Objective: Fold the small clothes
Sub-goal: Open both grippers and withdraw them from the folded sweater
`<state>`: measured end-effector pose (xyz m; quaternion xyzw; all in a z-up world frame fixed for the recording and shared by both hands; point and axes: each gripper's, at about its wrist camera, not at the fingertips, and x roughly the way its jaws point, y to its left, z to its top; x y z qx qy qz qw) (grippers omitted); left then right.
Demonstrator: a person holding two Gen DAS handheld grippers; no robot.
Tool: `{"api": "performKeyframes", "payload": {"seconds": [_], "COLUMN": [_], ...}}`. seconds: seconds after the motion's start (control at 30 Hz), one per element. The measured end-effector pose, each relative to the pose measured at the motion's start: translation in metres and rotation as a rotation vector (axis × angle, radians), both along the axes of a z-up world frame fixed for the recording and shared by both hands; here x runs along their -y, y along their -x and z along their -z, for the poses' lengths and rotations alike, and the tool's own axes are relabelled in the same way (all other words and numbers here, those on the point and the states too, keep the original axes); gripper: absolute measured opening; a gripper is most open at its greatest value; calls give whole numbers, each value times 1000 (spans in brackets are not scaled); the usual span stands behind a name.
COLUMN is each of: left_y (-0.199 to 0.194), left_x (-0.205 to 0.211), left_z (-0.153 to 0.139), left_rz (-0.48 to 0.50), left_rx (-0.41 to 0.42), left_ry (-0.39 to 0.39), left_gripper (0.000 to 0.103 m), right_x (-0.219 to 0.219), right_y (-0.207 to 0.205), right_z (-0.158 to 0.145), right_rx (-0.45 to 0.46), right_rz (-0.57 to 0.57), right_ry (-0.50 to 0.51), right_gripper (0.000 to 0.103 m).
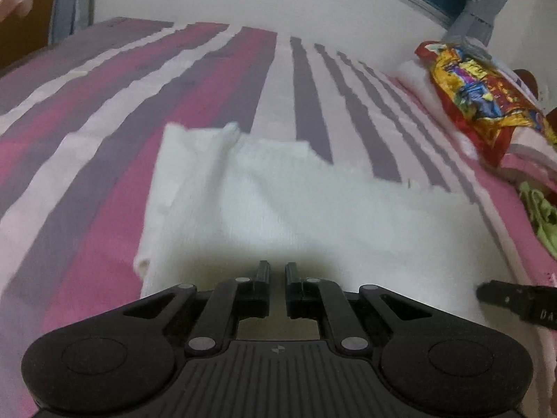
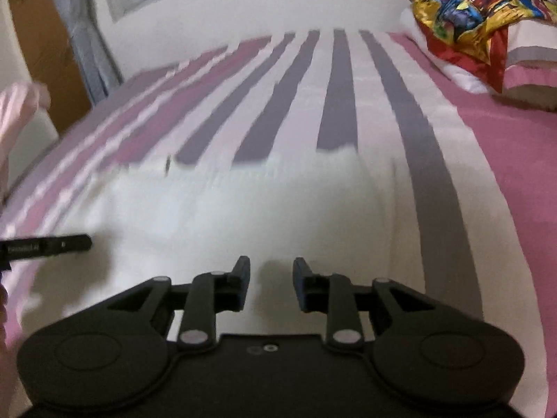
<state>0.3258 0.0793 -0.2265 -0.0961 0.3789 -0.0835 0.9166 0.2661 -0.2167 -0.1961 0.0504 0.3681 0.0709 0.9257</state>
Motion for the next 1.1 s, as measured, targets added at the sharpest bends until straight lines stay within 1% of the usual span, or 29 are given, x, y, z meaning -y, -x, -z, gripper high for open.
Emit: {"api": "performKeyframes", "payload": {"seconds": [0.03, 0.1, 0.17, 0.23, 0.27, 0.37, 0.43, 0.47, 0.53, 0.6, 0.67, 0.7, 0.77, 0.8, 0.83, 0.87, 0.9, 0.93, 0.97, 1.0, 1.03, 1.1], "left_y": [1, 2, 7, 17, 23, 36, 41, 42, 43, 46, 48, 50, 53, 54, 55, 56, 57, 58, 60, 64, 68, 70], "left_x": [0, -4, -5, -1, 2, 5, 5, 5, 7, 9, 12, 14, 19, 21, 23, 24, 25, 25, 25, 28, 30, 35], "left_z": [4, 3, -2, -5, -5, 2, 3, 2, -3, -6, -7, -6, -6, -7, -8, -10, -11, -13, -15, -19, -22, -25], "left_rz": [-4, -36, -67, -42, -30, -38, -59, -68, -75, -77, -84, -87, -86, -84, -82, -81, -78, -76, -81, -100, -108, -80], "left_rx": [-6, -21, -36, -35, -37, -46, -46, -54, -76, -90, -93, -93, -93, -92, -95, -99, -100, -98, -92, -74, -49, -33], "left_ry": [-8, 25, 47, 29, 16, 1, 2, 2, -2, -11, -32, -45, -73, -84, -91, -94, -88, -80, -81, -97, -115, -138], "left_gripper": [6, 6, 6, 7, 7, 7, 7, 7, 7, 7, 7, 7, 7, 8, 8, 12, 30, 44, 74, 88, 89, 89], "right_x": [-3, -3, -2, -3, -5, -13, -14, -14, -16, -19, -22, -24, -25, -24, -21, -20, -20, -21, -23, -25, -26, -26], "right_y": [3, 3, 7, 16, 20, 34, 38, 40, 44, 53, 61, 63, 63, 61, 61, 63, 65, 67, 70, 72, 73, 78], "right_z": [5, 16, 14, 4, 1, 2, 15, 19, 16, 7, 1, 2, 9, 14, 14, 13, 10, 7, 4, 2, 0, -2], "right_rx": [-7, -15, -15, -3, 4, 10, -27, -26, -23, 2, 29, 23, -10, -36, -38, -34, -28, -19, -9, -3, 0, 4], "right_rz": [1, 19, 45, 58, 51, 26, 31, 37, 44, 43, 37, 34, 37, 47, 60, 70, 72, 67, 57, 50, 46, 46], "right_ry": [32, 96, 83, 34, 27, 44, 79, 86, 85, 55, 47, 57, 81, 86, 75, 62, 52, 48, 53, 58, 57, 35], "right_gripper": [28, 27, 27, 30, 30, 34, 34, 34, 34, 35, 40, 45, 45, 44, 44, 44, 44, 44, 44, 44, 44, 44]}}
